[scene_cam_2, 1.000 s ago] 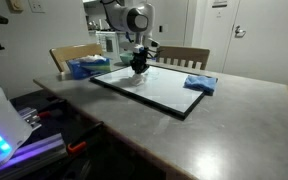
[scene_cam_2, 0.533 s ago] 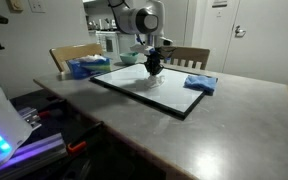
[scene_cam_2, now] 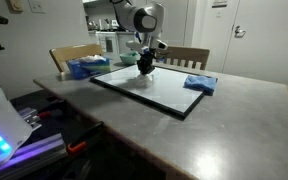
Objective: Pick up the wipe and rub the white board
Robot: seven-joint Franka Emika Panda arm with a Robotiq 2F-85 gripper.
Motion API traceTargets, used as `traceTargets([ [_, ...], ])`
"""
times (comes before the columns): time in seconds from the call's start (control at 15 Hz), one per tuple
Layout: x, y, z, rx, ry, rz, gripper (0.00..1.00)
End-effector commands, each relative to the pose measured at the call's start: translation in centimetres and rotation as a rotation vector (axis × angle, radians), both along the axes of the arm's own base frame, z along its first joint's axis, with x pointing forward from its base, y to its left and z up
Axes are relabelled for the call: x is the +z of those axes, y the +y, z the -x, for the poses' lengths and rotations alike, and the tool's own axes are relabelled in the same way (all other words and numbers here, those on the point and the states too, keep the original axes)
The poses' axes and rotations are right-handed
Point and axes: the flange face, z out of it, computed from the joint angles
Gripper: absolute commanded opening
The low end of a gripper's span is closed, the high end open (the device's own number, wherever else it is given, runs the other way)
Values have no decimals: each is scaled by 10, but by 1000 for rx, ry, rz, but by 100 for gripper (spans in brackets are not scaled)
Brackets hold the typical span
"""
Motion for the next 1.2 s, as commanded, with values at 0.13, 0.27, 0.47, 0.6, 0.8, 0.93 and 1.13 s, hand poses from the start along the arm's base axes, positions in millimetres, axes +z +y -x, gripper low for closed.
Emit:
traceTargets([
  [0.13, -17, 7, 19, 44, 120, -27, 0],
  [0.27, -23, -9, 14, 39, 91, 45, 0],
  [0.47, -24, -35, 0, 23, 63, 105, 0],
  [0.6, -23, -44, -11, 21, 40, 112, 0],
  [0.8, -22, -37, -31, 27, 2, 116, 0],
  [0.93, -26, -34, -46, 29, -8, 117, 0],
  [1.13, -28, -20, -56, 49, 8, 98, 0],
])
